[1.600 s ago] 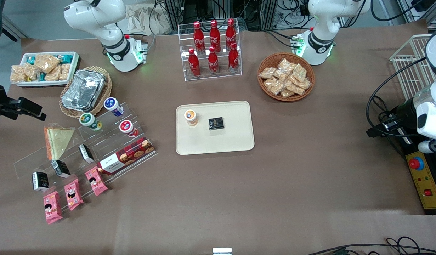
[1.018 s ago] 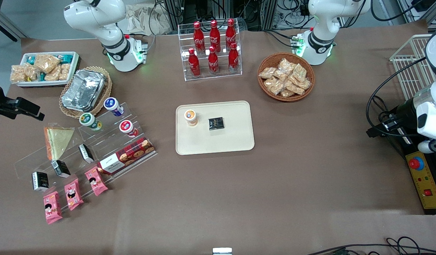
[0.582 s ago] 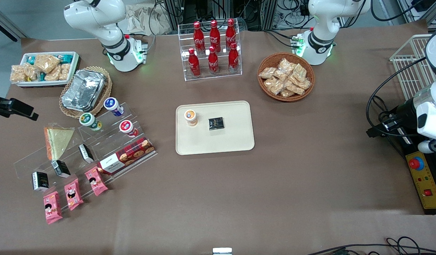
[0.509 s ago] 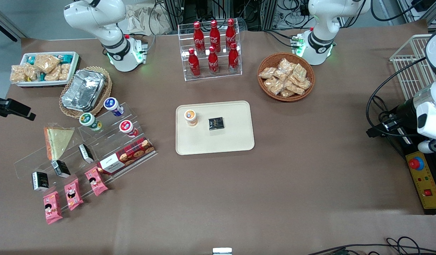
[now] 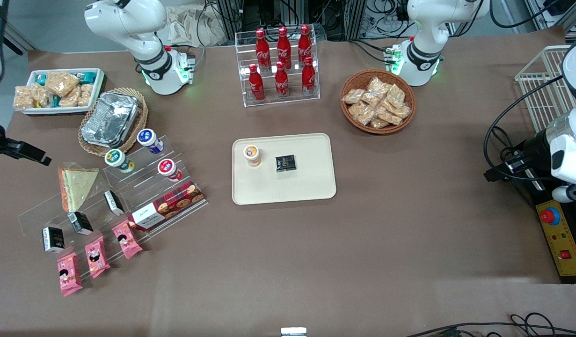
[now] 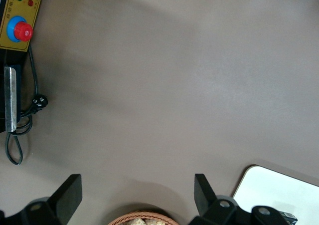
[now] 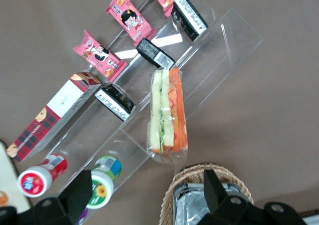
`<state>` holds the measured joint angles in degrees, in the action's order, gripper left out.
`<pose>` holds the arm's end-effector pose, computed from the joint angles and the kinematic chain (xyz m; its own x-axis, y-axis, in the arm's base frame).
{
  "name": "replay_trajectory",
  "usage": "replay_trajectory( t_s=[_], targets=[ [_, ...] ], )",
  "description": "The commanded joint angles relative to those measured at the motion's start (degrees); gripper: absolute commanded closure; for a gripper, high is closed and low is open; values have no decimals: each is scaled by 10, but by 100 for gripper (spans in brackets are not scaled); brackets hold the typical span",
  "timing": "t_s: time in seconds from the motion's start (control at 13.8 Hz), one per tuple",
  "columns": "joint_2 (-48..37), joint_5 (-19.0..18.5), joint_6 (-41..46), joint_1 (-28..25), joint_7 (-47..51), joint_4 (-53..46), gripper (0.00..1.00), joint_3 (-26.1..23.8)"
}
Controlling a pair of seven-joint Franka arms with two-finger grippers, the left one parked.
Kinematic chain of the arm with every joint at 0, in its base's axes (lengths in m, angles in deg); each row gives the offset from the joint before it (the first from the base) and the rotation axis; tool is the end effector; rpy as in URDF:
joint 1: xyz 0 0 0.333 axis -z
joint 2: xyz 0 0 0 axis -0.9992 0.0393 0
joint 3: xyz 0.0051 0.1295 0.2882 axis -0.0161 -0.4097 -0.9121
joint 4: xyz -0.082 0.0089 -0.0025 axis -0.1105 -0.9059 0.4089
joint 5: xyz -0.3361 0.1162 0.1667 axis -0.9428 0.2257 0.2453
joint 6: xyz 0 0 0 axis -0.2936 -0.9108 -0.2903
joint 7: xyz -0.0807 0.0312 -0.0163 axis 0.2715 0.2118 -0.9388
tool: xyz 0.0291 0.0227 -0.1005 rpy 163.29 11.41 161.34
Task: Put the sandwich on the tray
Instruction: 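Lower the right gripper onto the wrapped sandwich on the acrylic stand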
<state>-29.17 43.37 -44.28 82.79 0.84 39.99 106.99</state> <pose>0.5138 -0.1542 0.5091 0.9665 -0.2566 0.0087 -0.2560 -0.9655 -0.0477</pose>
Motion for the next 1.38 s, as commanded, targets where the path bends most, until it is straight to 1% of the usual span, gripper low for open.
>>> replay_trajectory(
  t_s=[0.0, 0.15, 0.36, 0.58, 0.8, 0.95, 1.02, 1.09, 1.31],
  targets=[
    [-22, -13, -78, 3, -33, 74, 1, -4],
    [-16, -13, -134, 14, -54, 113, 1, -4],
    [-1, -13, -187, 29, -99, 141, 1, -3],
    [8, -11, -240, 30, -100, 176, 1, -3],
    [26, 1, -251, 30, -93, 180, 2, -4],
    [31, 20, -251, 30, -93, 180, 7, -4],
    [35, 26, -251, 29, -93, 180, 18, -4],
    [38, 30, -251, 28, -93, 180, 32, -4],
    [48, 45, -252, 25, -92, 178, 83, -4]
  ],
)
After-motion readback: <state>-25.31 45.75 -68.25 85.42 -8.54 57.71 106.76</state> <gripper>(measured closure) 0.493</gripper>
